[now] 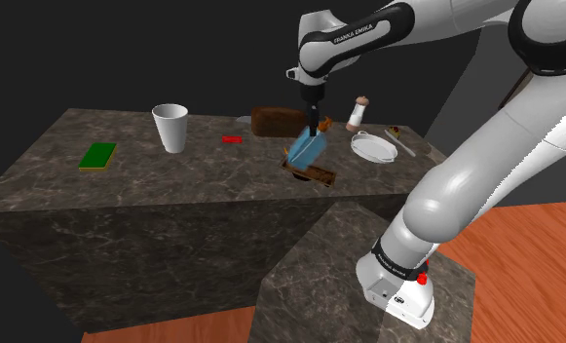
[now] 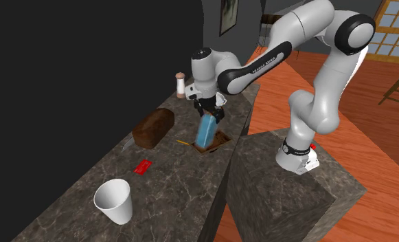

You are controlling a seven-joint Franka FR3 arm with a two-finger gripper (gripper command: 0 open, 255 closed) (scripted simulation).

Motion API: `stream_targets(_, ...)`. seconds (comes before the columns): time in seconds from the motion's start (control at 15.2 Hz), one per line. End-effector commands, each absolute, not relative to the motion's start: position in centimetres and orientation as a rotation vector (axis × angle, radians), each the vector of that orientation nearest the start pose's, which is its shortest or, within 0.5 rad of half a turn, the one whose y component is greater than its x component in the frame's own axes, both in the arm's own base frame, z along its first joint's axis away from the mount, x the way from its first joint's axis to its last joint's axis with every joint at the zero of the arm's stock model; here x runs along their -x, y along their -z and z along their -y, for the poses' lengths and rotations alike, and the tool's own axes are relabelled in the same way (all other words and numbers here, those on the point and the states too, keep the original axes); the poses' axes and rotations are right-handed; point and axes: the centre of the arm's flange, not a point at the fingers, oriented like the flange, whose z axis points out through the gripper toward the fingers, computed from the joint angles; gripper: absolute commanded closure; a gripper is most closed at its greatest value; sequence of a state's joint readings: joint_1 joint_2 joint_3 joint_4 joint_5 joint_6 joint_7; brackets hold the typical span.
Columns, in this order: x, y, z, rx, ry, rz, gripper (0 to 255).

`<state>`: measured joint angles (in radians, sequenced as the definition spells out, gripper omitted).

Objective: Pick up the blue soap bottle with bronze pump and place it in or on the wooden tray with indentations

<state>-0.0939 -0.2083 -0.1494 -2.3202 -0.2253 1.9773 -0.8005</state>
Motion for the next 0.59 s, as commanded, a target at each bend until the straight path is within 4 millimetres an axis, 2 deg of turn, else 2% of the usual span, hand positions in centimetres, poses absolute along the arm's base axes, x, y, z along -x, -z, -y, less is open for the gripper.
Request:
stream_targets(0.0, -44.7, -43.9, 12.2, 3.029, -0.325, 1.048, 0)
stream_targets(0.07, -44.9, -44.9, 12.1, 3.029, -0.325, 1.048, 0)
stream_targets(0.53, -44.9, -44.9, 12.1, 3.029, -0.325, 1.048, 0)
